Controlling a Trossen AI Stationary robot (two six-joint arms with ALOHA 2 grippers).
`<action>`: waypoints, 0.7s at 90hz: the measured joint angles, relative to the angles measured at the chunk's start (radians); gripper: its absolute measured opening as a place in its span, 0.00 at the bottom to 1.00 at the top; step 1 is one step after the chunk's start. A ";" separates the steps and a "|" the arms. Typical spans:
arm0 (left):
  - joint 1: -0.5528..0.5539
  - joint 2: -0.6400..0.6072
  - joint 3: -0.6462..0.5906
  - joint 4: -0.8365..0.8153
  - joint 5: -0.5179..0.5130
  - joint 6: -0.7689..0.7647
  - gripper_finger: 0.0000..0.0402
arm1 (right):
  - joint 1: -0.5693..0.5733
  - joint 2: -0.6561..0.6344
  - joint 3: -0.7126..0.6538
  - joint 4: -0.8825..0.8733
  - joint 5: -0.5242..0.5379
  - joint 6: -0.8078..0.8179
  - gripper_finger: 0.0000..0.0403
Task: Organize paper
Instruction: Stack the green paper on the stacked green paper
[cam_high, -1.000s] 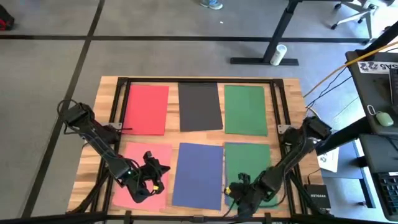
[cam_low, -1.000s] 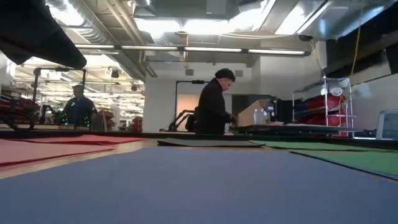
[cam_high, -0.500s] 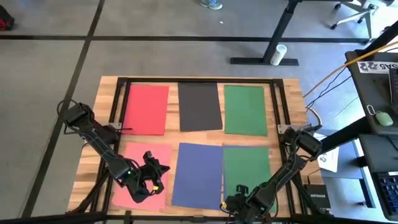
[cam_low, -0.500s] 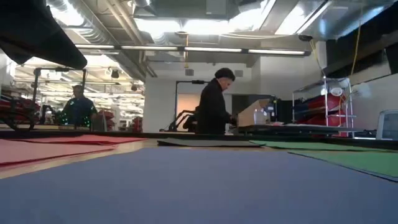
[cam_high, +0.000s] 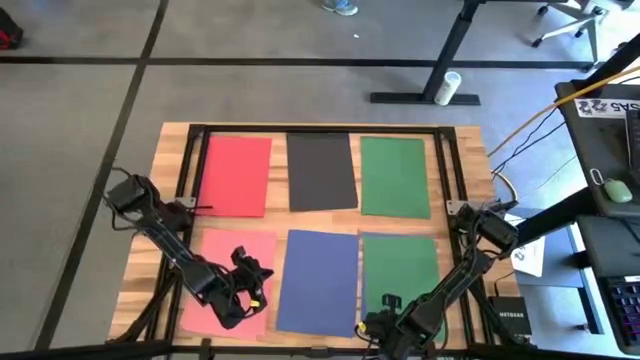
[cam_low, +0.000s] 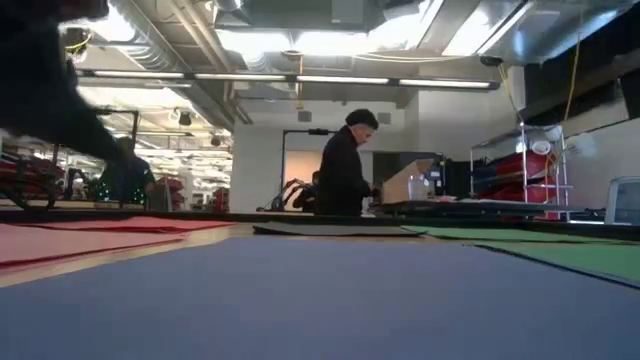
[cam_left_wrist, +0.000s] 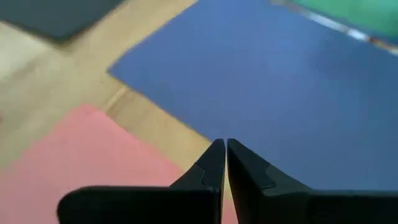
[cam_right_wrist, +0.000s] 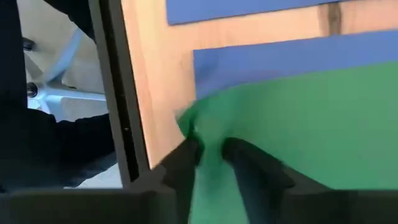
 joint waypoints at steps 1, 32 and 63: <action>0.000 0.001 0.000 0.000 0.000 -0.003 0.00 | 0.000 0.000 0.001 0.000 0.000 0.000 0.14; -0.009 0.003 0.000 0.074 0.000 0.026 0.00 | 0.000 0.009 0.142 -0.164 -0.015 -0.008 0.05; -0.008 0.003 0.000 0.139 0.000 0.084 0.00 | 0.000 0.006 0.413 -0.580 0.098 -0.007 0.01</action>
